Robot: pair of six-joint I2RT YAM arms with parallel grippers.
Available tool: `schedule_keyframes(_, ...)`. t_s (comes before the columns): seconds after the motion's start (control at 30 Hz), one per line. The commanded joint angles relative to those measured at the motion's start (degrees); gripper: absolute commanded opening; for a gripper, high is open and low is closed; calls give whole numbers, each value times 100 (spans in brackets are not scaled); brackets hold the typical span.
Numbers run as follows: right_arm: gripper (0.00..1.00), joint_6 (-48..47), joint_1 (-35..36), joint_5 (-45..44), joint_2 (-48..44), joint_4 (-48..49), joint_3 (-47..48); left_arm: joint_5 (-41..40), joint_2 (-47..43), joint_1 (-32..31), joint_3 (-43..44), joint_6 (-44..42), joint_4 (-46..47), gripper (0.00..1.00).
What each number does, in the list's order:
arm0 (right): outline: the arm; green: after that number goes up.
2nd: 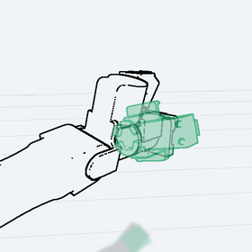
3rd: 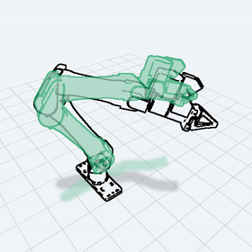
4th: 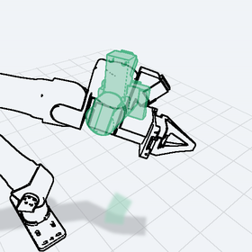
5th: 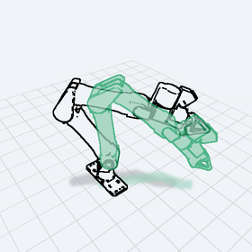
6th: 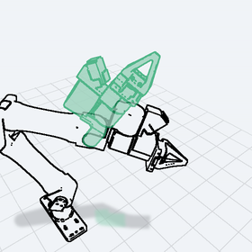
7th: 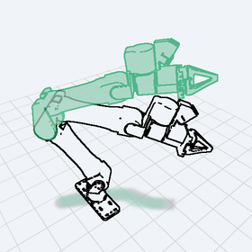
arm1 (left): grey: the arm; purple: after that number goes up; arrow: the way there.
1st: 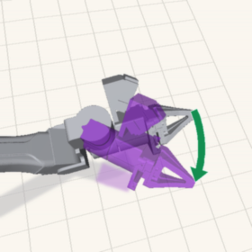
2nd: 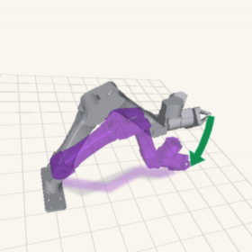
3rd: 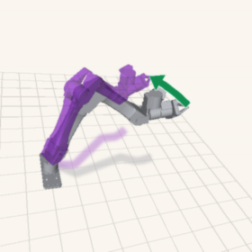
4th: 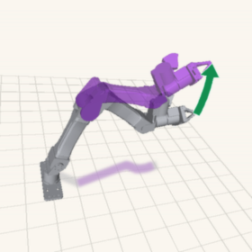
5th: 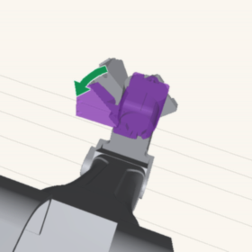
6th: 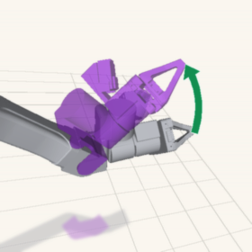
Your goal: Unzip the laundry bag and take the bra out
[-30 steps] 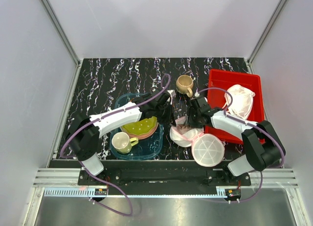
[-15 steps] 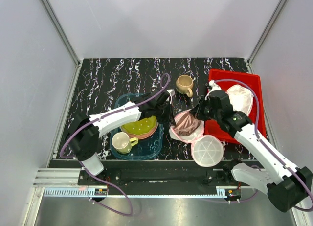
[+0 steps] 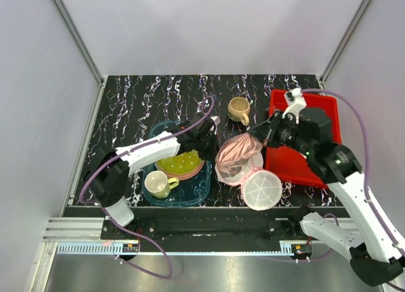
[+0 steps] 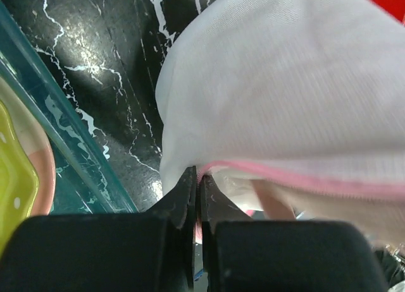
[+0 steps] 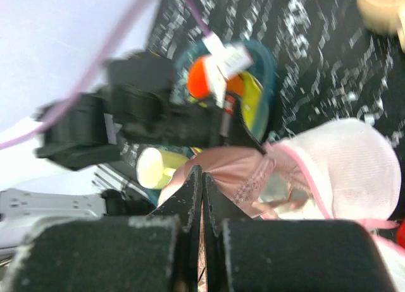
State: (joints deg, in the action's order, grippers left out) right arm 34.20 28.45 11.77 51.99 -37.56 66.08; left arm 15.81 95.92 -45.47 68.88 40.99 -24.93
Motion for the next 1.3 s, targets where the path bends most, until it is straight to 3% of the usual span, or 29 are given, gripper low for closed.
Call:
schedule_keyframes(0.0, 0, 26, 3, -76, -250, 144, 861, 45, -117, 12, -103, 40, 295, 0)
schedule_keyframes(0.07, 0, -44, -6, -314, -259, 240, 1037, 36, -152, 21, -121, 40, 296, 0)
schedule_keyframes(0.17, 0, -473, 3, -1149, -128, 232, 1344, 71, -205, 21, -112, 40, 304, 0)
schedule_keyframes(0.2, 0, -597, 3, -1803, -58, 162, 1476, 80, -231, 12, -121, 40, 270, 0)
schedule_keyframes(0.4, 0, -1282, 3, -3133, 400, -102, 2391, 18, -416, 12, -156, -30, 173, 0)
schedule_keyframes(0.63, 0, -1793, -76, -5377, 681, -243, 2024, 36, -714, 12, -235, 23, 199, 0)
schedule_keyframes(0.7, 0, -1645, -251, -5379, 699, -269, 1690, 45, -759, 3, -235, 14, 155, 0)
schedule_keyframes(0.93, 0, -994, -2042, -4078, 628, -287, 135, 1, -996, 12, -86, -82, -3, 0)
schedule_keyframes(1.03, 0, -845, -2325, -3832, 751, -234, -200, -25, -1040, 3, 11, -126, -65, 0)
schedule_keyframes(1.07, 7, -696, -2465, -3840, 891, -260, -332, -34, -1031, 3, 55, -153, -91, 0)
schedule_keyframes(1.1, 27, -625, -2545, -3762, 979, -330, -350, -26, -1023, 3, 160, -170, -117, 0)
schedule_keyframes(1.13, 54, -581, -2598, -3630, 1076, -453, -307, -34, -996, 3, 213, -223, -135, 0)
schedule_keyframes(1.17, 90, -528, -2599, -3455, 1225, -506, -263, -52, -970, 3, 266, -241, -179, 0)
schedule_keyframes(1.2, 99, -511, -2599, -3349, 1252, -567, -219, -61, -909, 3, 370, -258, -196, 0)
schedule_keyframes(1.27, 100, -493, -2599, -3103, 1227, -577, -52, -26, -838, 3, 468, -320, -223, 0)
